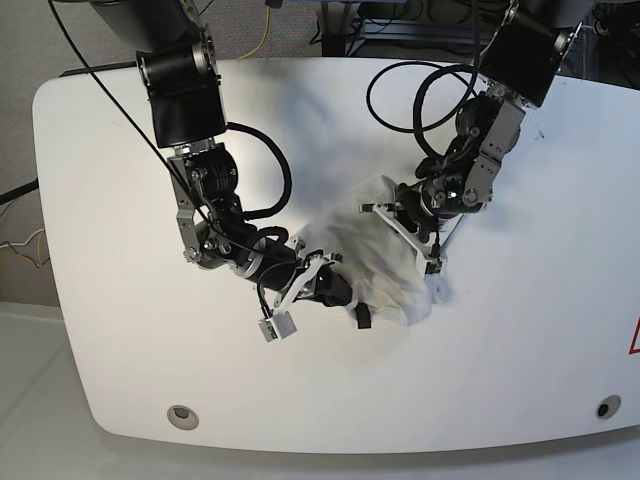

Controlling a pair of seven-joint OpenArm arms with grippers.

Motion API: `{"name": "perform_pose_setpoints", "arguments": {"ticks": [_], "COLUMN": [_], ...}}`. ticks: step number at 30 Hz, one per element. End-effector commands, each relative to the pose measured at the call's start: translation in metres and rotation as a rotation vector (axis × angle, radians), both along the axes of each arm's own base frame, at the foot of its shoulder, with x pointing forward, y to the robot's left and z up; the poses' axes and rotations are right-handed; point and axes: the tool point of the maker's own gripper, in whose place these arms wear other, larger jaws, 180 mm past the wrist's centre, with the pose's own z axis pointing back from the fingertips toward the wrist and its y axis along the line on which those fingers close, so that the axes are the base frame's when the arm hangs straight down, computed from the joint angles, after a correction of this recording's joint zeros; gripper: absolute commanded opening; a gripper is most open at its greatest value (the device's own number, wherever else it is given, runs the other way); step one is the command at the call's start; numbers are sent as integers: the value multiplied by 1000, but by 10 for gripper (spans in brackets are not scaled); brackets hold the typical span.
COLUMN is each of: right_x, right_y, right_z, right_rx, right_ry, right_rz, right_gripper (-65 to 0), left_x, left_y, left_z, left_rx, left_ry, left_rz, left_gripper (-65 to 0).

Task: Fold the T-shirt properly
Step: 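Lower the left gripper onto the shirt and grasp its fabric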

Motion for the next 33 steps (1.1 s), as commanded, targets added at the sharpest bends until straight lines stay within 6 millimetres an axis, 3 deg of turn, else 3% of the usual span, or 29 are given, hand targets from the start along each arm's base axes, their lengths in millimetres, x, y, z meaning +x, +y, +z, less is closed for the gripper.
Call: {"name": "perform_pose_setpoints", "arguments": {"ticks": [1, 5, 11, 18, 33], "right_x": [11, 11, 11, 11, 10], "right_y": [2, 3, 2, 1, 0], "right_z": [24, 24, 24, 23, 21], "right_rx": [36, 39, 39, 37, 35], "right_ry": [-61, -60, -60, -57, -53], "right_rz": [-1, -2, -3, -5, -5], "right_gripper": [-645, -645, -645, -645, -645], "left_x": [23, 24, 25, 29, 38], "left_y": [-4, -13, -14, -31, -34], "left_z": [42, 55, 54, 54, 22], "left_rx": [-40, -73, -78, -115, -48], "left_ry": [-89, -100, -98, -116, -134], "left_rz": [-3, -8, -4, -2, -10], "left_gripper": [-625, -625, -625, -625, -625]}}
